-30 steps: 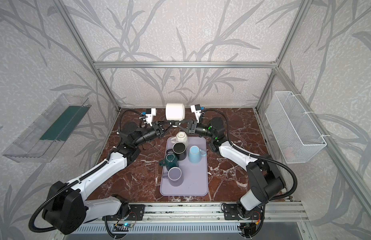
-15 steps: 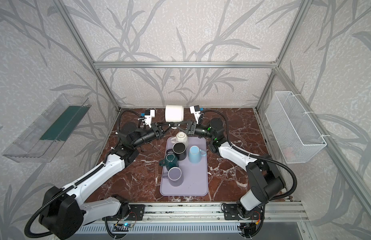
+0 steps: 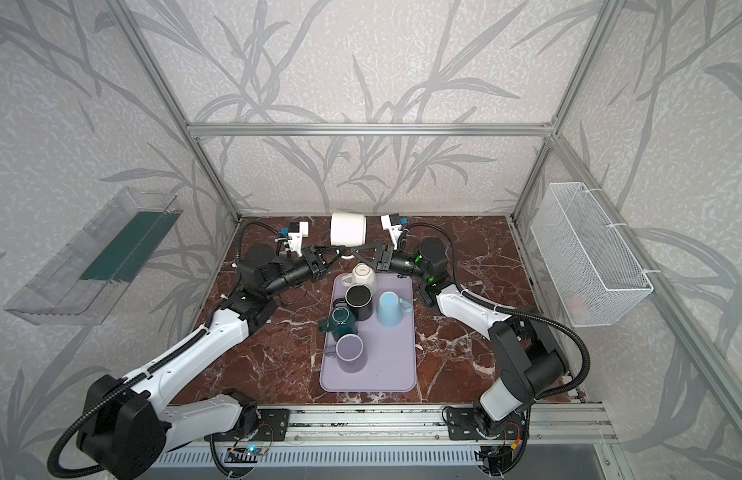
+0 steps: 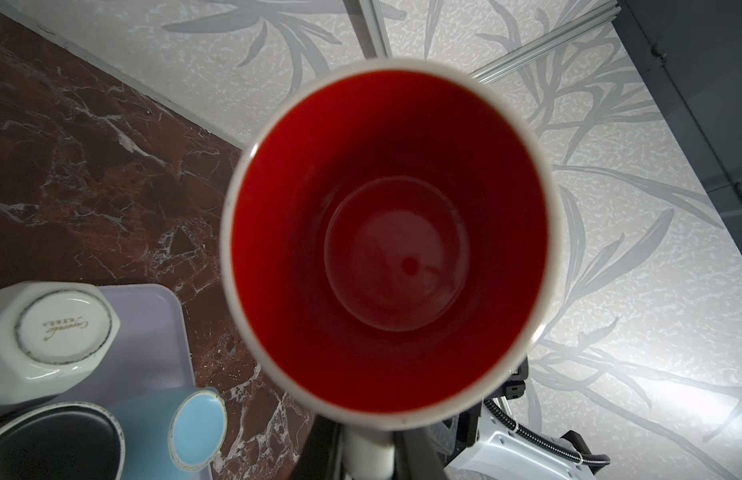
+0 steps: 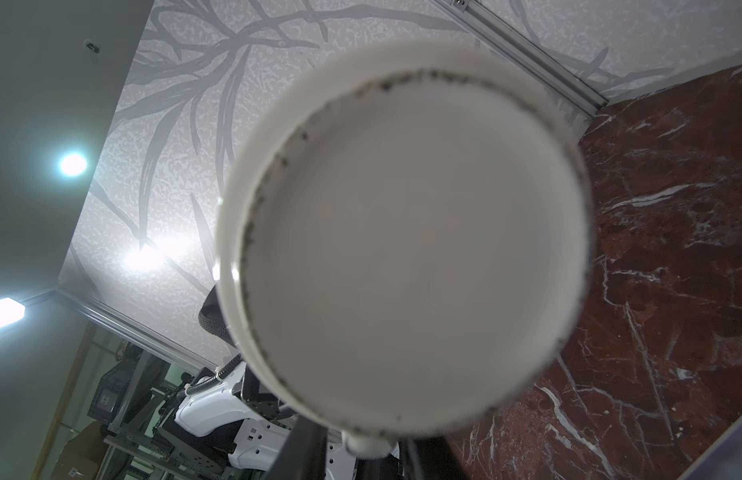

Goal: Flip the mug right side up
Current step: 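Rotate the mug upright with the left gripper while the right gripper releases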

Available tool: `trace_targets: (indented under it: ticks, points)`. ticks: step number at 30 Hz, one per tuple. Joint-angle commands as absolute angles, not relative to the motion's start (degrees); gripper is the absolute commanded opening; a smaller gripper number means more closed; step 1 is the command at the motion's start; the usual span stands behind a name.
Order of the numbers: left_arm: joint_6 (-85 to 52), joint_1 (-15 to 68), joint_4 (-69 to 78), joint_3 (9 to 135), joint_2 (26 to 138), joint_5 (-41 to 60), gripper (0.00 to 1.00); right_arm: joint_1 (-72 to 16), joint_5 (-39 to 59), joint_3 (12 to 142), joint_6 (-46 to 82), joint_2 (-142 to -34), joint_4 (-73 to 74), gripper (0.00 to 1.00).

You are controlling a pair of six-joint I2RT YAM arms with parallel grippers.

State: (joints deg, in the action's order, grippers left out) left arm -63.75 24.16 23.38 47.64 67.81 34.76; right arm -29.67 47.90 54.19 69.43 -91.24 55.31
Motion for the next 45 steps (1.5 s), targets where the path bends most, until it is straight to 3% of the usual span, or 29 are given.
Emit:
trace_targets:
  ticks: [1,19,45]
  points:
    - [-61.6,24.2,25.2,48.2,64.7,34.3,0.00,-29.4,47.8,53.3,70.0,-92.0,58.9,0.31]
    - [-61.5,24.2,23.6,41.7,62.3,32.0,0.00,-29.4,47.8,47.7,71.6,-94.6,62.1,0.31]
    - [-49.5,18.3,3.0,41.0,60.6,22.5,0.00,-29.4,48.8,46.9,67.8,-94.1,55.2,0.27]
